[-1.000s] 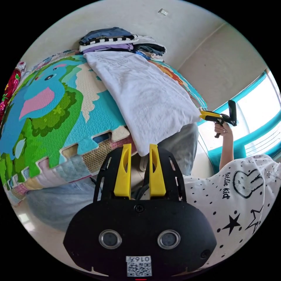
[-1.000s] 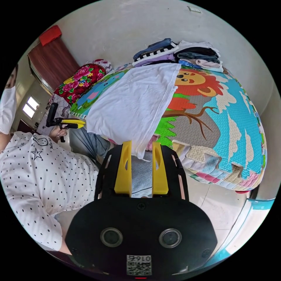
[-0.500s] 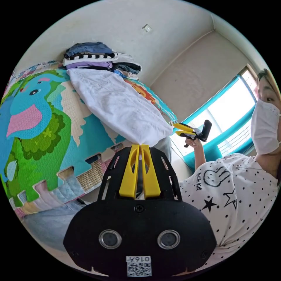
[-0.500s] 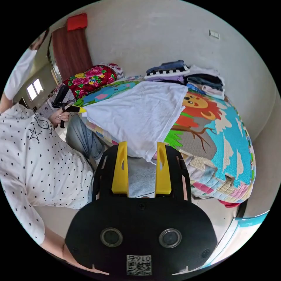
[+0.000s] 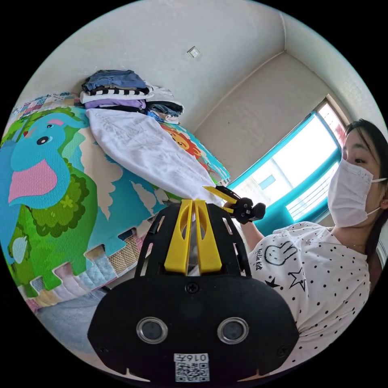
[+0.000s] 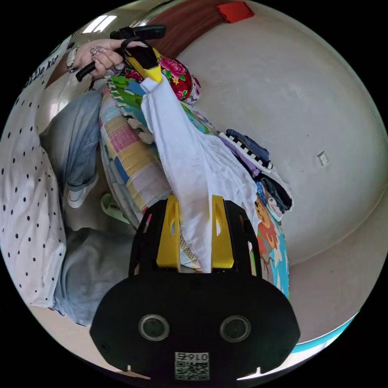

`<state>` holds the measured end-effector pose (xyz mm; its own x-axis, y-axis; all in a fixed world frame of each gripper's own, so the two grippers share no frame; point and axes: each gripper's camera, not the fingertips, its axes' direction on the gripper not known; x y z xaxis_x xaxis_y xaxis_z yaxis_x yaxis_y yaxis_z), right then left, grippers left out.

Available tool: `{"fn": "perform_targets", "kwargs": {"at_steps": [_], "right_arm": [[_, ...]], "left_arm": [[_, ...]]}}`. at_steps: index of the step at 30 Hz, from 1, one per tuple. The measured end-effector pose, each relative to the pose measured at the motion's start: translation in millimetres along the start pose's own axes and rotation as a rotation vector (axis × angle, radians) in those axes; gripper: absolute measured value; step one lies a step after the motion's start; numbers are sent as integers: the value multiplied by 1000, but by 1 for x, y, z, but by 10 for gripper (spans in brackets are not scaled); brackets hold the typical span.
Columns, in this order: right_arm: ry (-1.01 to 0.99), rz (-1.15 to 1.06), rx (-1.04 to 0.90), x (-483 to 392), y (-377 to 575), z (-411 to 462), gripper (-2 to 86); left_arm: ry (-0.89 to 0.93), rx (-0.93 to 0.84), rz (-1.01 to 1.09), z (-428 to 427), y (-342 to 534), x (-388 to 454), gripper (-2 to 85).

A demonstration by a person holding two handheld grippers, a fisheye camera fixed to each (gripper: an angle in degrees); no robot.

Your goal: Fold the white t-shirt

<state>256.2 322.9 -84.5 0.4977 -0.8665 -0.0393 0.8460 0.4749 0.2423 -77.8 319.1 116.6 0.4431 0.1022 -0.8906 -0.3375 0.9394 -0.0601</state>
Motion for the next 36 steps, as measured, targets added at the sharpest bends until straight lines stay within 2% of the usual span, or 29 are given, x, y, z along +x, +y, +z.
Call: {"fn": "perform_targets", "kwargs": {"at_steps": [3, 8, 10, 14, 16, 18, 22, 26, 27, 31, 36], "right_arm": [[-104, -40, -3, 8, -13, -2, 66], [-158, 50, -15, 49, -44, -2, 13], [-254, 83, -61, 70, -57, 6, 9], [-541, 215, -179, 129, -93, 42, 6], [-636, 231, -208, 150, -107, 60, 6], [-679, 239, -253, 166, -121, 79, 7], [-778, 281, -327, 194, -142, 118, 10], [-799, 313, -365, 208, -155, 141, 12], [-803, 318, -368, 210, -157, 144, 13], [-833, 332, -380, 222, -165, 157, 16], [-869, 345, -376, 234, -167, 164, 19]], "left_arm": [[-74, -29, 7, -4, 9, 2, -8], [-97, -124, 67, -3, 31, 12, 16], [-159, -168, 108, -3, 43, 21, 47], [-427, -238, 310, -1, 67, 64, 106], [-460, -204, 454, 2, 74, 90, 112], [-434, -97, 539, 10, 75, 115, 110], [-506, -12, 513, 36, 61, 137, 128], [-560, 2, 490, 63, 52, 162, 161], [-619, 22, 488, 68, 53, 166, 166], [-775, 124, 519, 72, 60, 163, 117], [-786, 55, 561, 39, 40, 155, 18]]}}
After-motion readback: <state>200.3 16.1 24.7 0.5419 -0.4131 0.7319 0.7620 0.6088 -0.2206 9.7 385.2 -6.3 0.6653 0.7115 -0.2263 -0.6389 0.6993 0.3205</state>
